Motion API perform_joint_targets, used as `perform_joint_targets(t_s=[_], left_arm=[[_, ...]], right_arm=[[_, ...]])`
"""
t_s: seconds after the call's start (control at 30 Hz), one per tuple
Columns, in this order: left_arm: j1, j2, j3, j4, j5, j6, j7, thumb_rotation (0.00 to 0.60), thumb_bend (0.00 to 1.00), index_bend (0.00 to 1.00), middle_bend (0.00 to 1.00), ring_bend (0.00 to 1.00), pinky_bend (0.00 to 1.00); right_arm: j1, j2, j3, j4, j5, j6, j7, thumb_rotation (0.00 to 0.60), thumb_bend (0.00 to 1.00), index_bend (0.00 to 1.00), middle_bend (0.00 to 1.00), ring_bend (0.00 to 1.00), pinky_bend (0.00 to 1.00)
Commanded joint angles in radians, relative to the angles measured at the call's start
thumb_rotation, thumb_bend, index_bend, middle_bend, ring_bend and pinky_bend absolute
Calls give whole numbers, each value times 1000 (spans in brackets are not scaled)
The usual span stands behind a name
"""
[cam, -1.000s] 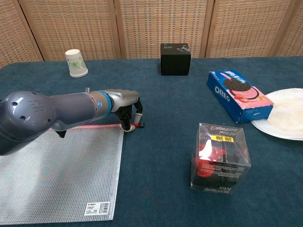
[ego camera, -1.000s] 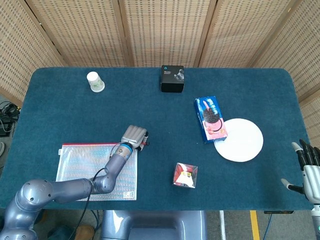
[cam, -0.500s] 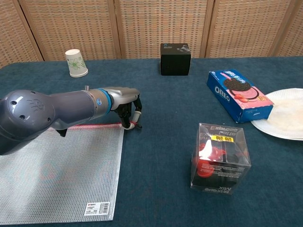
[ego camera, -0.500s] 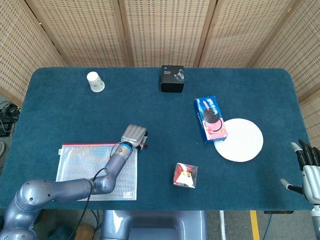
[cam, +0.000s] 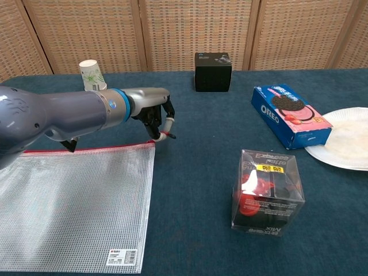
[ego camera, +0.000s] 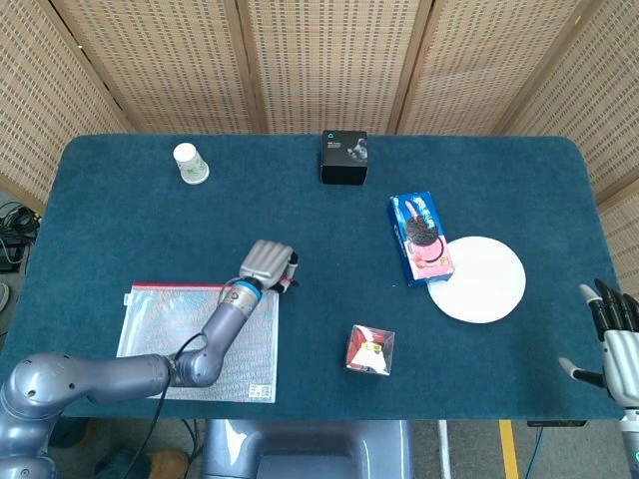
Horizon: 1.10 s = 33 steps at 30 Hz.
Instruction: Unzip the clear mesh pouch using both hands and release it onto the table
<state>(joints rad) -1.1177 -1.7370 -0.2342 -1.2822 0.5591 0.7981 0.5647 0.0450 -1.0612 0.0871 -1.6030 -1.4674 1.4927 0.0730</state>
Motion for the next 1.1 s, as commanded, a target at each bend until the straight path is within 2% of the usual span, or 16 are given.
perform_joint_targets(t_s=[0.03,0.27,0.37,0.5,0.57,0.6,0.63,0.7,0.73,0.77,0.83,0.93,1.1], left_arm=[[24,48,-31,-53,32,-1,-62,600,880,744,946,960,1000],[58,118,-79,-120,103,-8,-175,600,880,805,946,960,1000],[76,143,-117,-154,130,-11,-248,600,881,823,946,960,1000],[94,168,-162,-193,172,-18,-343,600,882,829,946,960,1000],[101,180,-187,-215,182,-28,-394,600,883,831,946,960,1000],[102,185,-195,-221,186,-33,-413,600,883,832,946,960,1000],[99,188,-217,-226,192,-31,-437,600,883,832,946,960,1000],[93,189,-229,-221,203,-31,-460,600,883,832,946,960,1000],[91,189,-232,-219,205,-31,-466,600,883,832,946,960,1000],[88,188,-234,-217,206,-30,-470,600,883,832,946,960,1000],[84,187,-238,-214,209,-29,-478,600,883,832,947,960,1000],[77,183,-246,-212,215,-25,-499,600,883,832,947,960,1000],[73,177,-260,-210,223,-29,-553,600,883,833,947,960,1000]], right_arm=[[5,5,1,-7,-1,-6,7,600,0,26,0,0,0],[44,35,22,-35,-3,-45,1,600,0,28,0,0,0],[81,68,44,-72,3,-88,-4,600,0,28,0,0,0],[166,143,103,-135,21,-172,-5,600,5,39,2,0,0],[224,183,140,-176,57,-252,28,600,8,41,49,15,0],[247,200,152,-192,76,-292,49,600,10,42,107,56,0],[300,212,176,-210,110,-378,99,600,11,42,180,121,0],[366,233,196,-213,167,-503,144,600,14,41,301,263,25],[381,234,200,-213,182,-530,156,600,15,41,347,318,68],[396,234,204,-212,196,-557,169,600,16,41,417,403,182],[424,232,212,-210,226,-608,196,600,18,41,548,555,484],[476,220,227,-206,282,-704,256,600,18,43,697,721,789],[587,189,248,-185,390,-912,353,600,23,74,792,833,949]])
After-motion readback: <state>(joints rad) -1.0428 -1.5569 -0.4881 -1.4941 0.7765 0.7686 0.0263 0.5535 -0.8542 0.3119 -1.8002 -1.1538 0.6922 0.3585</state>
